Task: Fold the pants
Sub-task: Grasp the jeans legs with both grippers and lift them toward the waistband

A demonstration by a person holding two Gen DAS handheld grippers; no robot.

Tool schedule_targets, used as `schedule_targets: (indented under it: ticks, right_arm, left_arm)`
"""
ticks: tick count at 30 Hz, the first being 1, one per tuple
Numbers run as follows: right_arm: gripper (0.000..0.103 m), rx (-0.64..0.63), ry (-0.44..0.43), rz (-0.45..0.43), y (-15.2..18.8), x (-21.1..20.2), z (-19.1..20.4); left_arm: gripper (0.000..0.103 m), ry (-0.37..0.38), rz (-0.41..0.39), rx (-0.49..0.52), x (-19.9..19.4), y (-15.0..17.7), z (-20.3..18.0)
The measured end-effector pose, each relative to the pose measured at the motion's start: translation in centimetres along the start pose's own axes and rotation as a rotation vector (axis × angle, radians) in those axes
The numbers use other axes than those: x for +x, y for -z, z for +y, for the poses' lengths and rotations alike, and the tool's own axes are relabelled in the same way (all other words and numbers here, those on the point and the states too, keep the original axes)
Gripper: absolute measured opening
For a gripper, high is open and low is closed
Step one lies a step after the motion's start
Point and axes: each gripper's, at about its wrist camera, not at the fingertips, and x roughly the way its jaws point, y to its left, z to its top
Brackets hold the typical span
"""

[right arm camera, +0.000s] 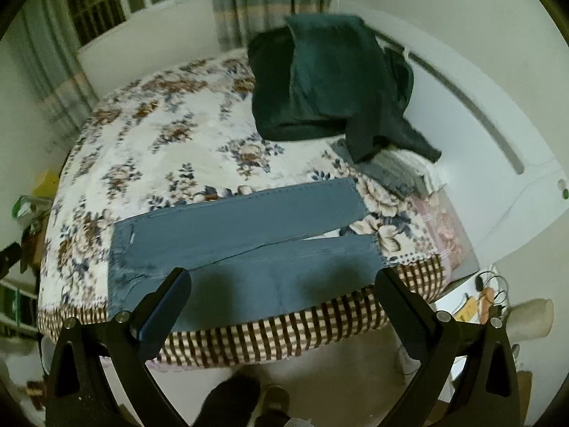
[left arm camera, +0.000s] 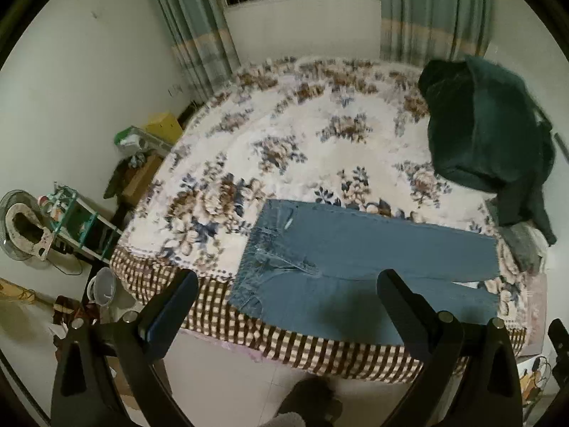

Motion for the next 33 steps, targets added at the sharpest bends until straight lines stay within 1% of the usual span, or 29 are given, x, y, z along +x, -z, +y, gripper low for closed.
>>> schedule_targets:
  ticks: [3, 5, 7, 9, 10, 11, 14, 15, 16, 19, 21, 23, 25, 26, 27, 28, 29, 30, 31, 32, 33]
  right_arm:
    - [0.103, 0.061, 0.007, 0.064, -3.9, 6.9, -0.6]
    - [0.103, 0.115, 0.005, 0.102, -6.6, 12.2, -1.3]
    - [0.103, 0.172, 0.015, 0.162, -9.2, 18.0, -1.6]
    - [0.103, 0.237, 0.010, 0.209, -11.3, 23.5, -2.4]
    - [0.103, 0.269, 0.019, 0.241, -12.3, 26.8, -2.7]
    - [0.103, 0.302, 0.022, 0.271, -13.4, 30.3, -3.1]
    - [0.103, 0.394, 0.030, 0.364, -15.3, 39.7, -4.2]
    - [0.103, 0.425, 0.031, 0.391, -15.6, 42.4, -4.6]
    - [0.103, 0.458, 0.031, 0.415, -16.2, 46.0, -5.0]
    - [0.103, 0.512, 0.076, 0.477, -17.0, 54.4, -6.3]
    - [0.103, 0.553, 0.099, 0.511, -17.1, 58.7, -7.1]
    - [0.103, 0.596, 0.121, 0.543, -17.0, 63.3, -8.0]
    - [0.103, 0.626, 0.147, 0.566, -16.6, 66.5, -8.7]
    - [0.103, 0.632, 0.157, 0.570, -16.6, 67.7, -8.9]
    - [0.103, 0.631, 0.165, 0.577, -16.5, 69.2, -9.0]
    - [0.101, 0.628, 0.172, 0.581, -16.4, 69.9, -9.1]
    - [0.086, 0.622, 0.176, 0.583, -16.3, 70.8, -9.2]
    - [0.074, 0.618, 0.173, 0.584, -16.2, 71.3, -9.4]
    - [0.049, 0.613, 0.172, 0.577, -16.0, 71.7, -9.5]
    - [0.019, 0.615, 0.164, 0.558, -15.9, 71.6, -9.7]
    - [0.013, 0.623, 0.151, 0.539, -15.6, 71.2, -9.9]
  left_arm:
    - [0.103, -0.013, 0.055, 0.007, 5.5, -2.8, -2.0]
    - [0.103, -0.019, 0.101, 0.009, 10.3, -4.9, -3.7]
    - [0.103, -0.033, 0.153, 0.010, 14.5, -6.6, -4.8]
    - [0.103, -0.042, 0.236, -0.007, 20.4, -8.4, -6.0]
    - [0.103, -0.048, 0.268, -0.018, 22.6, -9.0, -6.4]
    - [0.103, -0.047, 0.315, -0.033, 25.8, -9.6, -6.9]
    - [0.103, -0.047, 0.450, -0.082, 34.5, -10.7, -8.2]
    - [0.103, -0.052, 0.494, -0.100, 37.1, -10.8, -8.6]
    - [0.103, -0.044, 0.534, -0.124, 39.7, -10.9, -8.9]
    - [0.103, -0.035, 0.654, -0.197, 47.5, -10.9, -9.7]
    - [0.101, -0.035, 0.711, -0.263, 52.1, -10.8, -9.6]
    - [0.098, -0.053, 0.754, -0.315, 55.7, -10.5, -9.1]
    - [0.081, -0.079, 0.786, -0.360, 58.7, -9.9, -8.2]
    - [0.058, -0.085, 0.789, -0.377, 59.5, -9.7, -7.8]
    - [0.041, -0.083, 0.783, -0.401, 59.9, -9.5, -7.3]
    - [0.029, -0.088, 0.748, -0.421, 59.7, -9.4, -6.7]
    - [0.011, -0.093, 0.716, -0.426, 59.3, -9.4, -6.3]
    - [0.009, -0.083, 0.688, -0.433, 58.7, -9.3, -5.9]
    - [0.006, -0.060, 0.664, -0.436, 57.9, -9.2, -5.7]
    - [0.004, -0.045, 0.640, -0.425, 57.3, -9.1, -5.7]
    - [0.004, -0.039, 0.608, -0.407, 56.2, -9.2, -5.7]
